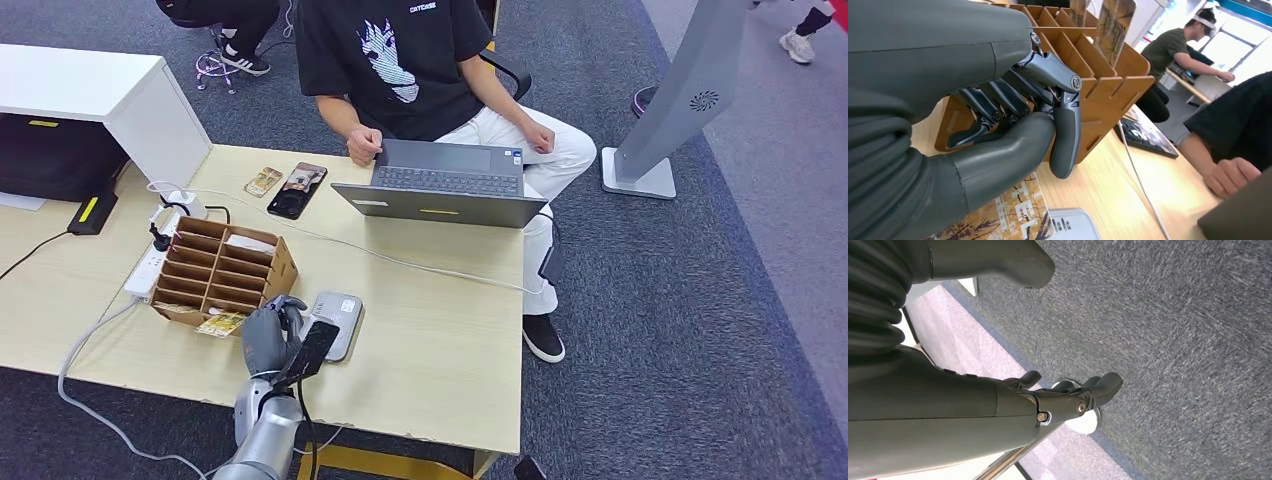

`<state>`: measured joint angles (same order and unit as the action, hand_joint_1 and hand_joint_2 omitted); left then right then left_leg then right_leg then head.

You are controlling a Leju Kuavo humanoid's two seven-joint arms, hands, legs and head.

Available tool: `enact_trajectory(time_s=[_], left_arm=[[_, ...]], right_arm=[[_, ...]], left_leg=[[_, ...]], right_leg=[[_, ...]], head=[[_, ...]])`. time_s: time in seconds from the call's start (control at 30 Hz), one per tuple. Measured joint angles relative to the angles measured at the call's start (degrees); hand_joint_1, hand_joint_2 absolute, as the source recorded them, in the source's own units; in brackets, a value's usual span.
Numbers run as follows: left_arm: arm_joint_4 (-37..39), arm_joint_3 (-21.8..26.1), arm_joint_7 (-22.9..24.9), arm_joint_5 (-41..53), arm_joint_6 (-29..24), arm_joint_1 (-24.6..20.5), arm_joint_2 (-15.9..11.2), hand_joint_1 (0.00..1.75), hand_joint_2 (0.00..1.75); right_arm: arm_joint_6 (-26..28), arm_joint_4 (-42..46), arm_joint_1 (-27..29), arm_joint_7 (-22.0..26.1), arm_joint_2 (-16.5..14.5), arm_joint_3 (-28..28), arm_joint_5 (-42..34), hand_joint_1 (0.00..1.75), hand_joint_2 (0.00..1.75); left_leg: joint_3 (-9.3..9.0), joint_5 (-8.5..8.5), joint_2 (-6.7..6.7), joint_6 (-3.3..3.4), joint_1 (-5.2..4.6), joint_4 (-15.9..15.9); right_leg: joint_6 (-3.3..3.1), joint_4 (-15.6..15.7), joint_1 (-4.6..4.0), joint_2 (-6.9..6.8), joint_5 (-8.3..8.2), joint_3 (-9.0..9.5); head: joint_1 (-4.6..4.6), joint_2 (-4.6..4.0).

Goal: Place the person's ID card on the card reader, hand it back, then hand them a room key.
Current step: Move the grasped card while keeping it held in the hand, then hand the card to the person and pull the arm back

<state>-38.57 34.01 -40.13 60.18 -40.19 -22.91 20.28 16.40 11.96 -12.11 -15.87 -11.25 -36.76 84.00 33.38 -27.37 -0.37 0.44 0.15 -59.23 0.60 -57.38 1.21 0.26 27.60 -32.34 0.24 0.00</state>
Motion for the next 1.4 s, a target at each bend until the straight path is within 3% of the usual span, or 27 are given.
enact_trajectory(time_s=[0.3,0.67,1.3,1.4], left_arm=[[-8.38,-6.77,0.0,-5.56,-0.03,0.14,-0.11,1.75,1.75],[-29.54,-13.76,0.0,12.19,-0.07,0.03,-1.77,1.75,1.75],[-46.07,-16.03,0.0,11.3,-0.04,-0.65,-3.51,1.75,1.75],[-47.24,-15.78,0.0,14.35,-0.04,-1.91,-4.92,1.75,1.75]], right_arm=[[-0.05,0.0,-0.15,0.34,0.04,0.0,0.02,0.0,1.75],[-0.81,0.0,-0.58,0.35,0.06,0.4,0.16,0.0,1.75],[-0.57,0.0,-0.55,0.25,0.06,0.61,-0.15,0.0,1.75],[-0.55,0.0,-0.35,0.25,0.06,0.6,-0.49,0.0,1.75]], left_leg=[[0.01,0.0,-0.01,0.0,0.01,0.0],[0.01,0.0,-0.01,0.0,0.01,0.0],[0.01,0.01,-0.01,0.0,0.01,0.0],[0.01,0.01,-0.01,-0.01,0.02,0.0]], right_leg=[[0.0,-0.01,-0.01,-0.01,0.0,0.01],[0.0,-0.01,-0.01,-0.01,0.0,0.01],[0.0,-0.01,-0.01,-0.01,0.0,0.01],[-0.01,-0.02,-0.02,-0.01,0.0,0.01]], head=[[0.0,-0.01],[0.01,0.0],[0.0,0.0],[0.01,0.0]])
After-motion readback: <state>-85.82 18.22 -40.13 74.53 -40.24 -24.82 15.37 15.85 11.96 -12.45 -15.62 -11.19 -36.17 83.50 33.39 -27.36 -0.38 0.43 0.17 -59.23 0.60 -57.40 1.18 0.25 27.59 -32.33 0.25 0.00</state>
